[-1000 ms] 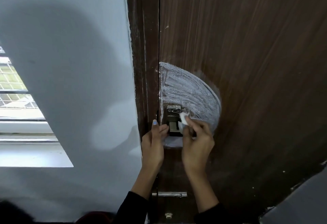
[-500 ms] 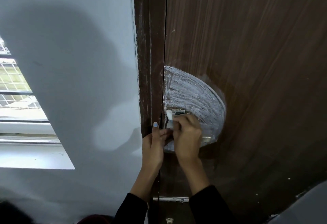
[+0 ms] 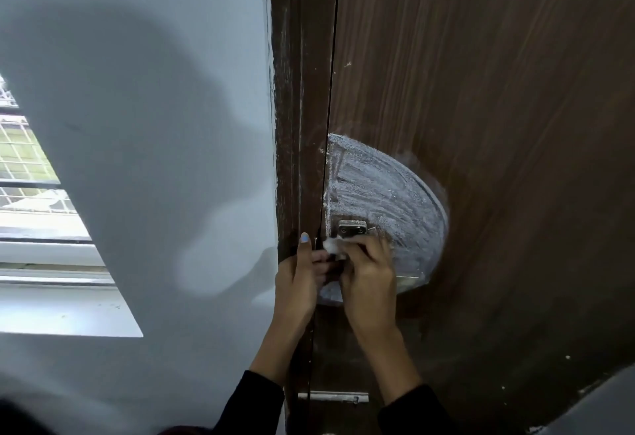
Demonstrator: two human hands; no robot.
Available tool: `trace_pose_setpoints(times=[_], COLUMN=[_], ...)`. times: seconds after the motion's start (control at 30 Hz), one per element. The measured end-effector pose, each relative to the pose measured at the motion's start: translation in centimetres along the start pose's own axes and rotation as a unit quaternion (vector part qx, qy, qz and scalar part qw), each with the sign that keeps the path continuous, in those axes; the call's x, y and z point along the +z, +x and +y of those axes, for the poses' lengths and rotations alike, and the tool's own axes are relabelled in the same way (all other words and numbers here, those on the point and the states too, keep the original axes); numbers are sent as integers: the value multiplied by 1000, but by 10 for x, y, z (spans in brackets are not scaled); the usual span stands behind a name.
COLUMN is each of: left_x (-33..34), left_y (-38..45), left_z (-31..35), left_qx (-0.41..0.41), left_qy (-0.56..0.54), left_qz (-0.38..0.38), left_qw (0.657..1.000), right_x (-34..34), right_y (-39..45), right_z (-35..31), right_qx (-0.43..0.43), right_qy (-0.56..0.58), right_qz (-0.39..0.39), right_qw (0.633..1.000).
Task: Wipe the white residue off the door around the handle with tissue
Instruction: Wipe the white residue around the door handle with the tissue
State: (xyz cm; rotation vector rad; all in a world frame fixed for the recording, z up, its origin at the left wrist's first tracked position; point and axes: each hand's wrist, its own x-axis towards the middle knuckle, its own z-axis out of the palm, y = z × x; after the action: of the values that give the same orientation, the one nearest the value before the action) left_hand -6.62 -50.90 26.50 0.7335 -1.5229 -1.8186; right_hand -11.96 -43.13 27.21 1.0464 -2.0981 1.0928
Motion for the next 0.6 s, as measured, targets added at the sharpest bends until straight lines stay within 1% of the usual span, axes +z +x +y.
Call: trace_pose_setpoints(times=[0.1, 0.17, 0.2, 0.27, 0.33, 0.5, 0.6], left_x=[1, 2, 2, 3, 5, 10, 8], left_y=[3, 5, 5, 6, 6, 2, -1], left_z=[2, 1, 1, 1, 1, 2, 4], left_qx=[5, 16, 22, 35, 47, 88, 116], left_qy=[7, 8, 7, 10, 18, 45, 74], left_qz=[4, 16, 20, 21, 15, 13, 20], left_qw=[1000, 1000, 1000, 999, 999, 995, 990], right_x=[-4, -2, 0, 2, -1, -10, -4], right_y=[-3, 4, 8, 13, 14, 11, 17], right_z=[9, 5, 2, -2, 0, 9, -3], right_qx=[36, 28, 11, -37, -57, 18, 7], right_qy=[1, 8, 5, -8, -15, -28, -42], right_qz=[40, 59, 55, 21, -6, 27, 4], right_qw=[999, 998, 998, 999, 998, 999, 999])
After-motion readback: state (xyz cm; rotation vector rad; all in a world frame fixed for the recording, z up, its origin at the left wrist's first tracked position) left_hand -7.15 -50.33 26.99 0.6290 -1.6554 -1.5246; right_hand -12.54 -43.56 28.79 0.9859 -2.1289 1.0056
